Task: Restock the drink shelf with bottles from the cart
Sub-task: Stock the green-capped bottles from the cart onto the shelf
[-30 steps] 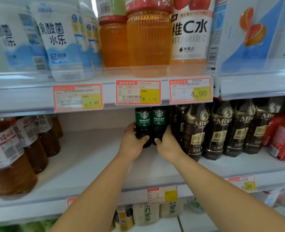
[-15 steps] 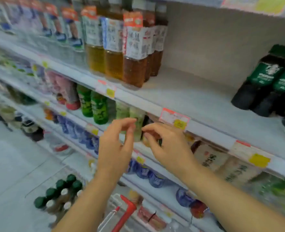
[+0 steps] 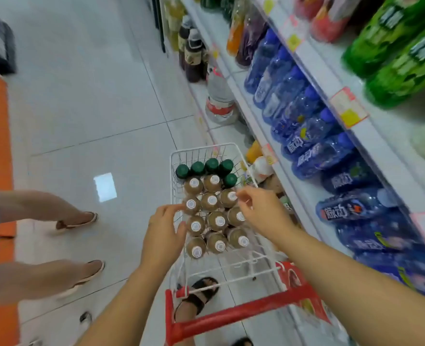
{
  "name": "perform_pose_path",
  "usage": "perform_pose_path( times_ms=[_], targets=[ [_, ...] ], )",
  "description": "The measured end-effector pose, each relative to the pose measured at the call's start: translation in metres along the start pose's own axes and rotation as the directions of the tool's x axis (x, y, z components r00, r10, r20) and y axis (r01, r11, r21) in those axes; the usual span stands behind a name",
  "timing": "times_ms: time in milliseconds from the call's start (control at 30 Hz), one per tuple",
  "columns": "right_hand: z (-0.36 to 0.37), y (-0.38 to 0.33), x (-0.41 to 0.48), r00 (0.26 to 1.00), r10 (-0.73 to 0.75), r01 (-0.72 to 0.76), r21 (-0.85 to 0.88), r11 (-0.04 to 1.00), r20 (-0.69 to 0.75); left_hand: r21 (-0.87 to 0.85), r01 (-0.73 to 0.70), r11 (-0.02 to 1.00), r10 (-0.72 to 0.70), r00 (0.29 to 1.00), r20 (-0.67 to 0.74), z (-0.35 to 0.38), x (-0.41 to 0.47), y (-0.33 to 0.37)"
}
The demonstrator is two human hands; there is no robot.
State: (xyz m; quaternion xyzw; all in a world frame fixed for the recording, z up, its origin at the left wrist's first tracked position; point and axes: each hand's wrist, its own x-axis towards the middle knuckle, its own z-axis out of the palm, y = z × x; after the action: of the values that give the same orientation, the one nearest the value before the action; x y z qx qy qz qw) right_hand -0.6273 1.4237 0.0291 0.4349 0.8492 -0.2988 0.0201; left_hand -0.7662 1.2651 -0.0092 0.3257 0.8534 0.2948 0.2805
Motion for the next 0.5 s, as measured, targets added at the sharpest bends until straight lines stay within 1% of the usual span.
perform_pose_path(
  times_ms=[67, 167, 267, 400, 500],
  targets=[
    [0.027, 0.006, 0.037, 0.996, 0.053, -0.054, 0.004, 0.999, 0.074, 0.049, 0.065, 0.997, -0.068, 0.996, 0.053, 0.012, 0.025, -0.026],
    [0.061, 0.022, 0.090, 0.983, 0.106, -0.103, -0.032, 0.994, 0.149, 0.074, 0.078, 0.994, -0.083, 0.994, 0.073, 0.032, 0.062, -0.055],
    [0.091, 0.048, 0.136, 0.975, 0.155, -0.135, -0.130, 0.982, 0.158, 0.032, 0.062, 0.998, -0.064, 0.997, 0.051, 0.047, 0.088, -0.069],
    [0.124, 0.080, 0.174, 0.961, 0.216, -0.156, -0.308, 0.939, 0.173, -0.023, 0.031, 0.999, -0.030, 0.999, 0.027, 0.062, 0.102, -0.079],
    [0.141, 0.094, 0.187, 0.957, 0.230, -0.157, -0.351, 0.923, 0.175, -0.071, 0.006, 0.997, -0.005, 1.000, 0.013, 0.069, 0.102, -0.082]
  ],
)
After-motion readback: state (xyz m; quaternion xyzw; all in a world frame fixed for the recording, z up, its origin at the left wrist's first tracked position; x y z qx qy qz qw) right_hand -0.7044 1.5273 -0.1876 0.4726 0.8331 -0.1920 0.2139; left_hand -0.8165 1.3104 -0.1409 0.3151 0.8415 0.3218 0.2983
